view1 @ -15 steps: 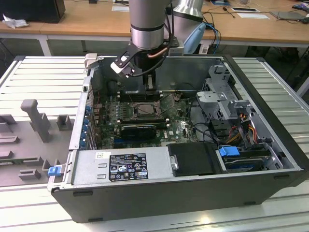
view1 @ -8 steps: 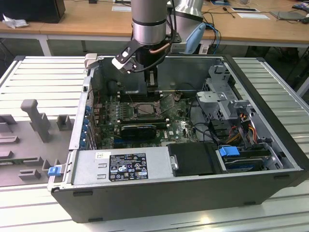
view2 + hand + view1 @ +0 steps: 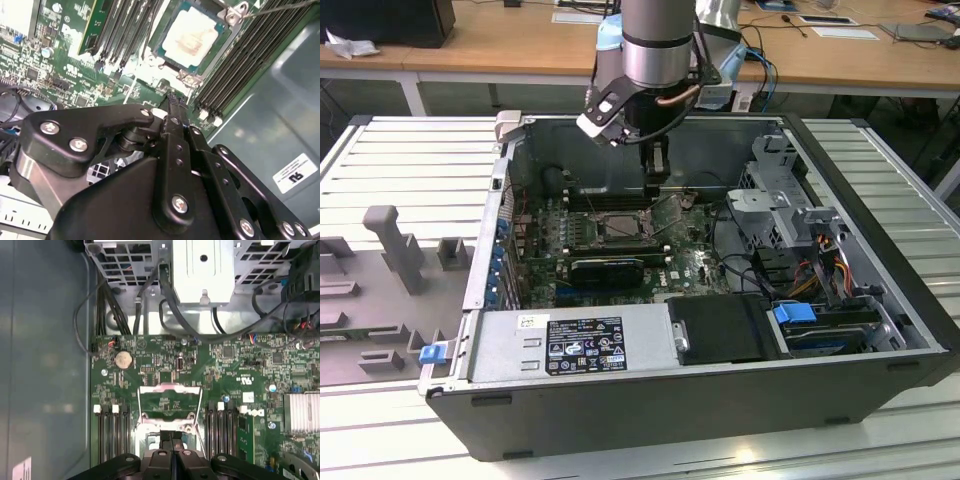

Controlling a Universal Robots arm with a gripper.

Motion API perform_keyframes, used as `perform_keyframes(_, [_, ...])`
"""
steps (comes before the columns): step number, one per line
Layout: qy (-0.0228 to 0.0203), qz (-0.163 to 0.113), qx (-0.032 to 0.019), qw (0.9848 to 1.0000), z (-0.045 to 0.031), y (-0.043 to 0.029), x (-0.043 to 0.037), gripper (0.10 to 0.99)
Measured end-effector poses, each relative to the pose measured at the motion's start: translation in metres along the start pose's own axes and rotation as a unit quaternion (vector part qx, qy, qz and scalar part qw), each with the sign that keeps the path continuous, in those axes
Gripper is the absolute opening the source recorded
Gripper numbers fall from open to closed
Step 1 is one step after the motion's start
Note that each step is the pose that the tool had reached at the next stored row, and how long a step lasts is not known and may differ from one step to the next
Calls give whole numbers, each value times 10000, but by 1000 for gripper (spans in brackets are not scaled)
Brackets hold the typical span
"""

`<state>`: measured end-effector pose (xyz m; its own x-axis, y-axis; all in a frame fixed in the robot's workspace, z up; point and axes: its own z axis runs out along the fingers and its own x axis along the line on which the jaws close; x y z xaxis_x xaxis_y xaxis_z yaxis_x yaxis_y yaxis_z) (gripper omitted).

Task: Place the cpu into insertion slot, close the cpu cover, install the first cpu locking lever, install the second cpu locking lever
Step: 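Close the cpu cover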

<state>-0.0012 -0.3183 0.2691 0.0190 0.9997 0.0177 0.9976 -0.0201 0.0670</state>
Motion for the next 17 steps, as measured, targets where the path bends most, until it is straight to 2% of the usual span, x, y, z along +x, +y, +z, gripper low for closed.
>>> perform_keyframes(2, [0, 1, 0, 10000, 9, 58, 0, 106])
perform_keyframes(8, [0, 0, 0, 10000, 54, 135, 1, 106])
perform_keyframes(11, [-1, -1, 6, 10000, 80, 210, 3, 106])
perform_keyframes(12, [-1, 0, 11, 10000, 100, 270, 5, 106])
perform_keyframes(15, [-2, -1, 16, 10000, 128, 371, 6, 106])
perform_keyframes(16, [-1, 0, 18, 10000, 138, 436, 8, 106])
perform_keyframes(17, [0, -1, 17, 10000, 143, 470, 10, 106])
